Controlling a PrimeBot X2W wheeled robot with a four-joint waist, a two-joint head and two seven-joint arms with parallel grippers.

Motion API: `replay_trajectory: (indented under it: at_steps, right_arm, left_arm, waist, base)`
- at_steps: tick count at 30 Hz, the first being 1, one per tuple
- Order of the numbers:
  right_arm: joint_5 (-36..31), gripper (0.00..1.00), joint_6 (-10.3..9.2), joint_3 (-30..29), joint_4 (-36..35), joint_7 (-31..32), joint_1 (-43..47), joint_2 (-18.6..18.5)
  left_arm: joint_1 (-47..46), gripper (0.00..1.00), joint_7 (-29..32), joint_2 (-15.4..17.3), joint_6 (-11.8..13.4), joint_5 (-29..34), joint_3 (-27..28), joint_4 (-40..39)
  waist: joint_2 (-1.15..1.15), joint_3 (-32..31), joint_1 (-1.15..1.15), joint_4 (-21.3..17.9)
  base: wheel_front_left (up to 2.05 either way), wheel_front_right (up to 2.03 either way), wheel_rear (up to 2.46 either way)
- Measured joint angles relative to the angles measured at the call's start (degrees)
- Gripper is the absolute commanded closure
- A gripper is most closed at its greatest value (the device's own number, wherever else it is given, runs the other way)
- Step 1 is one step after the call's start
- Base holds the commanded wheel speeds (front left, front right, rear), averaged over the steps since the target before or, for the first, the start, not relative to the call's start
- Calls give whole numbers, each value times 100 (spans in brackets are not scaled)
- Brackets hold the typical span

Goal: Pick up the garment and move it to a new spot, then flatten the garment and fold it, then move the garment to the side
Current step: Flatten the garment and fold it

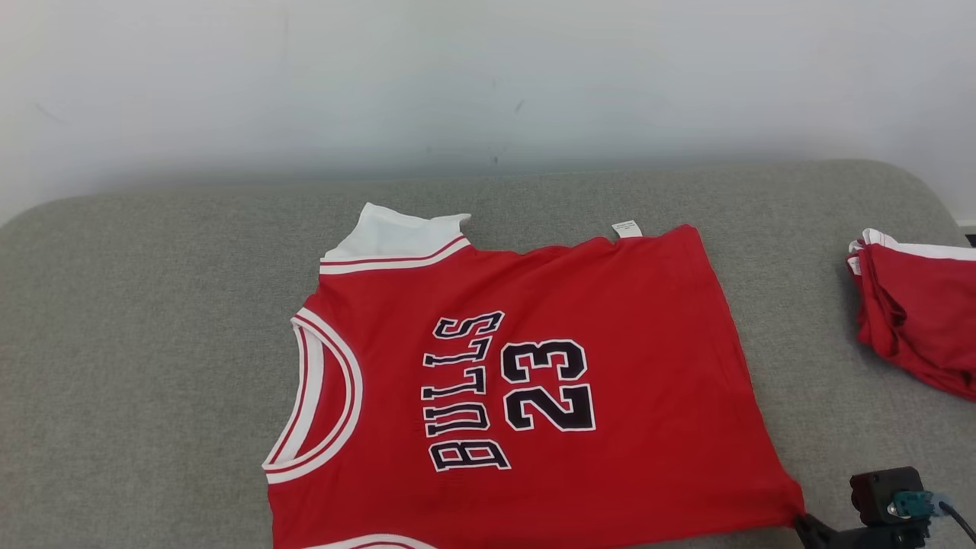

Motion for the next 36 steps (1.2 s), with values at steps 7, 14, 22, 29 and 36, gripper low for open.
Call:
replay_trajectory:
  at_steps: [7, 14, 22, 29, 36]
  right_arm:
    - [54, 100, 0, 43, -33, -356, -426, 46]
    - [54, 100, -1, 155, 256, -615, -912, -160]
    - [58, 100, -1, 428, 555, -812, -1412, -248]
    - [55, 100, 0, 783, 957, -1090, -1981, -416]
    - [51, 100, 0, 906, 1265, -1346, -2215, -491]
  left_arm:
    - [-953, 100, -318, -53, -138, 290, -132, 13]
    - [-2286, 100, -701, 45, 10, 1483, -427, 709]
    - [-3545, 100, -1537, -149, 143, 2339, -637, 1841]
    - [-4272, 100, -1783, -188, 52, 2537, -757, 2605]
    - [-4554, 100, -1938, -249, 92, 2565, -654, 2984]
  waist:
    - [0, 41, 0, -61]
    - [0, 119, 0, -46]
    - [1, 326, 1, -15]
    - [1, 516, 1, -56]
    - [1, 625, 1, -52]
  base:
    - [0, 0, 0]
    - [0, 0, 0]
    - [0, 0, 0]
    - [0, 0, 0]
    - [0, 0, 0]
